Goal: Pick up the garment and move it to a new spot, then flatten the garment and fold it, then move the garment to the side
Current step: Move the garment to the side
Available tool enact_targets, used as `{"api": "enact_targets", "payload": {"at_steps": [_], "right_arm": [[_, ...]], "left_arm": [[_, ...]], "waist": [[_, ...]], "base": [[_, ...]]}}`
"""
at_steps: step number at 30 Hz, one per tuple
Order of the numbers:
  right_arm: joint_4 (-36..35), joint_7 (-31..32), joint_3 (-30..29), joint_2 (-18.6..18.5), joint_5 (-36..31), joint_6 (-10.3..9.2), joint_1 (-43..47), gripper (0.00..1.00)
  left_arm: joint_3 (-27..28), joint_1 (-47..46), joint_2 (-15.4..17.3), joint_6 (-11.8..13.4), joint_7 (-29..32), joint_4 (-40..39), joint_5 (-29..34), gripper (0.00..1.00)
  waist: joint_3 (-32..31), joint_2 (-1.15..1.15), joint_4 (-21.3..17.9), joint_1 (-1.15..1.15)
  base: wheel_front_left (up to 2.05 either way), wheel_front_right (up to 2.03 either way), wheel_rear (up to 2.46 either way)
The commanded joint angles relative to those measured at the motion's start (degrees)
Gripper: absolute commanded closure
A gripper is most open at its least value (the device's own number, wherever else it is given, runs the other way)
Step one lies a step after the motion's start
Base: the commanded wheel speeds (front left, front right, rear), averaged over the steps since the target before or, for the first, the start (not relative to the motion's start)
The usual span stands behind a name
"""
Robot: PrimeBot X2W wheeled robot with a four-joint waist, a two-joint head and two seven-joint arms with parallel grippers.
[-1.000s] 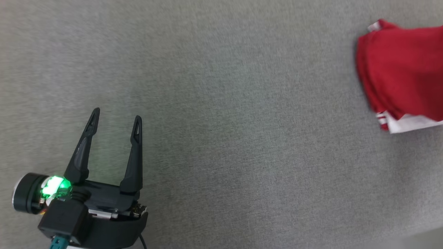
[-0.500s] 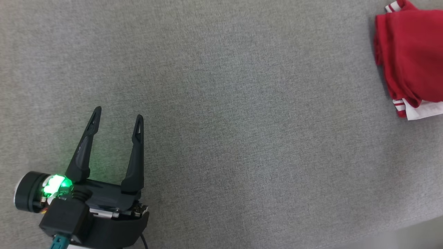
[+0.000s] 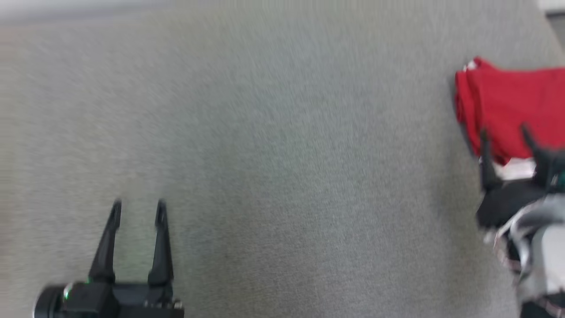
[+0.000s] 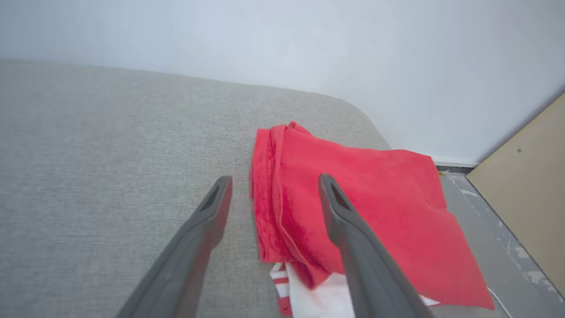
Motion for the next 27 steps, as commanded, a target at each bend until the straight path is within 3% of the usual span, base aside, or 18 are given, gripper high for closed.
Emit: {"api": "enact_targets", "payload": {"at_steps": [1, 11, 27], "right_arm": [[-1.4, -0.5, 0.5, 0.9, 1.5, -0.12, 2.5, 0.0], [-11.9, -3.7, 1.8, 10.5, 4.3, -0.12, 21.5, 0.0], [-7.9, -11.6, 7.9, 14.0, 4.0, -0.12, 29.4, 0.0]], "left_arm": [[0.5, 1.8, -0.4, 0.4, -0.2, 0.8, -0.4, 0.0], [1.3, 8.2, -1.2, 2.2, -0.2, 7.0, -1.7, 0.0], [2.7, 12.1, -1.3, 2.6, -0.2, 11.7, -1.4, 0.0]], "waist": [[-9.0, 0.0, 4.2, 0.01], [-18.7, 0.0, 8.0, 0.01], [-24.3, 0.0, 9.9, 0.01]], "base": [[0.0, 0.0, 0.0], [0.0, 0.0, 0.0], [0.0, 0.0, 0.0]]}}
